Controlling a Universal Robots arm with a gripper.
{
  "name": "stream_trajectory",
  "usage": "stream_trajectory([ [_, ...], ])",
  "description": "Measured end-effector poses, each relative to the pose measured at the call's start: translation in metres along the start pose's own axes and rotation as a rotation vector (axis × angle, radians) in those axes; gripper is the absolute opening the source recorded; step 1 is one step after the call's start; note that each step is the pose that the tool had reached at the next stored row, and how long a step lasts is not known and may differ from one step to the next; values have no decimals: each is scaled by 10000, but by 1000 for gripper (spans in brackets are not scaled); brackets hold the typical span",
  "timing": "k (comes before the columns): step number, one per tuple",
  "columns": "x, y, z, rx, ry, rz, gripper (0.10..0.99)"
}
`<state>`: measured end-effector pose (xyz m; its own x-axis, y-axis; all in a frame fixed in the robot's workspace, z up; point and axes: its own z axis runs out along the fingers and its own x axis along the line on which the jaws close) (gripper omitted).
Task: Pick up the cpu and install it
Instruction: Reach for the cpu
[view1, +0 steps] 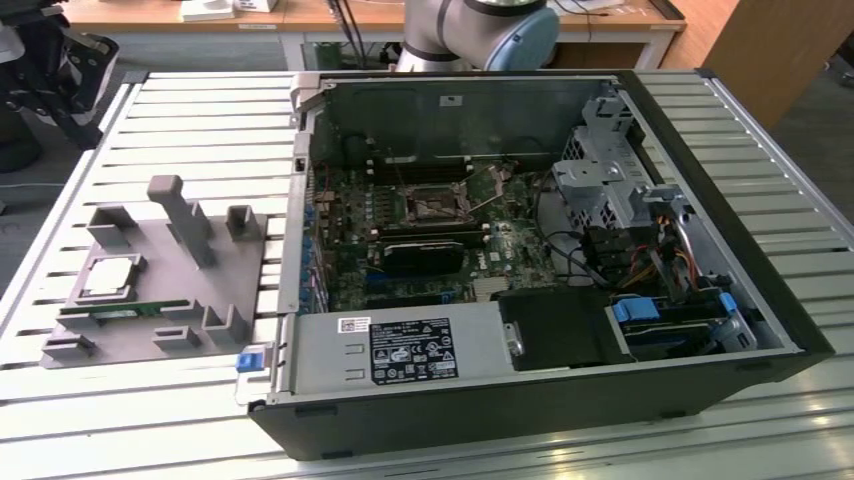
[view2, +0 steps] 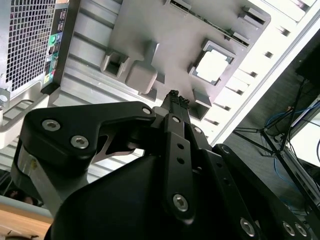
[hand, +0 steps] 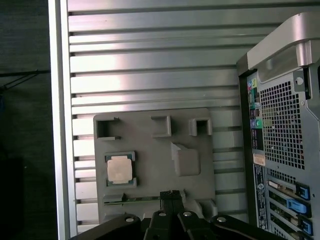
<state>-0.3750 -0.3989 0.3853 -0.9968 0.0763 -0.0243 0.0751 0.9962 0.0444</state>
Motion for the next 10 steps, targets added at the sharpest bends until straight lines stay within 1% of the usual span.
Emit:
stream_trajectory([
  [10,101,-8,1,0,0,0,106],
])
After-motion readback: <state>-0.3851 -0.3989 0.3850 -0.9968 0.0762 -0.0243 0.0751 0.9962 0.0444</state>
